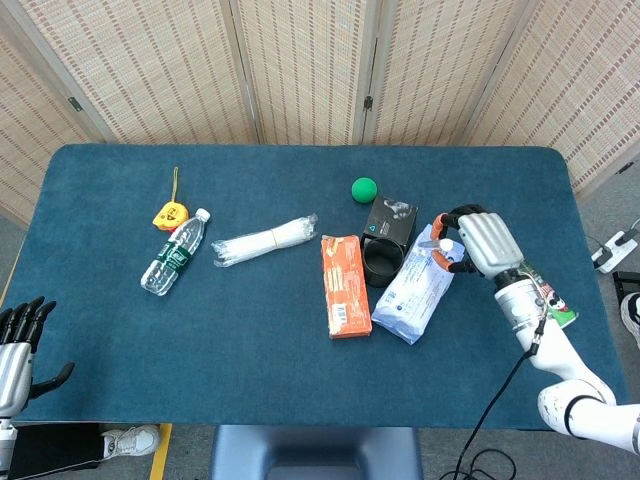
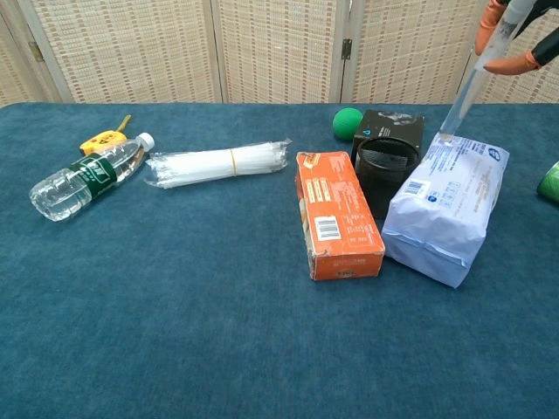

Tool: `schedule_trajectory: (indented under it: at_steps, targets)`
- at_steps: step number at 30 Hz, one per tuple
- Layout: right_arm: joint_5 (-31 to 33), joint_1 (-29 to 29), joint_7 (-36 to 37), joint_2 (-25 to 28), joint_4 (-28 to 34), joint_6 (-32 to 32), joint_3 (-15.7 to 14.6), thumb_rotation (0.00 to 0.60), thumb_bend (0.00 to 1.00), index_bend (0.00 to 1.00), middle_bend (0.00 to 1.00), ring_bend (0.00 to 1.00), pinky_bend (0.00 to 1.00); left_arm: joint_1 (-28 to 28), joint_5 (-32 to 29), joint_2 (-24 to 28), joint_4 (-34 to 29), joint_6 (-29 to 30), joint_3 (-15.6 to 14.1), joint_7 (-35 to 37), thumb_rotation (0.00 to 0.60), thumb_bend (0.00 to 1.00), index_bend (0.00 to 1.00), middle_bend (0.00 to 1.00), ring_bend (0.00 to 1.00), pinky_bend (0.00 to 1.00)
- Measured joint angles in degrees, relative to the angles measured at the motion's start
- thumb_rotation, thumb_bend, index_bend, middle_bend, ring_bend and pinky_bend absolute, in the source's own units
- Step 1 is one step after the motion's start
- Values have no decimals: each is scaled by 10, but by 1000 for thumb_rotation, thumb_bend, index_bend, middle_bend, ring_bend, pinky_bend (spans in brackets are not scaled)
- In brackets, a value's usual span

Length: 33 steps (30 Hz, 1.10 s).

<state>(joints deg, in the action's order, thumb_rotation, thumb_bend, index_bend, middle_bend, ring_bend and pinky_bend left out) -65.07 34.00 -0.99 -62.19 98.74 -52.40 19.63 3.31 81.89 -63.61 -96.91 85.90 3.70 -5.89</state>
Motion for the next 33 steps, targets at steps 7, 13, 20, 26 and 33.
schedule_trajectory:
  at_steps: [7, 13, 20, 26, 33]
  targets:
    - [-33, -9, 249, 17, 8, 28, 13, 600, 436, 709, 503, 298, 228, 3, 2, -4, 1, -4, -1, -3, 600, 259, 126, 96, 65, 73]
    - [-51, -10, 392, 16, -11, 28, 9, 600, 435, 709, 503, 298, 227, 5, 1, -3, -1, -4, 1, -5, 600, 258, 126, 96, 65, 72]
    - [-45, -8, 263, -9, -39, -8, -2, 600, 435, 709, 504, 298, 228, 5, 0, -3, -1, -5, 0, -5, 600, 258, 126, 96, 65, 73]
    - [-35, -7, 59, -20, -39, -18, -2, 600, 435, 709, 506, 298, 228, 4, -1, -4, 3, -4, -1, -1, 600, 258, 126, 96, 65, 73]
    - [-47, -13, 75, -17, -29, -6, 6, 600, 435, 709, 506, 298, 228, 5, 0, -4, 3, -5, -1, -2, 600, 259, 126, 96, 65, 72]
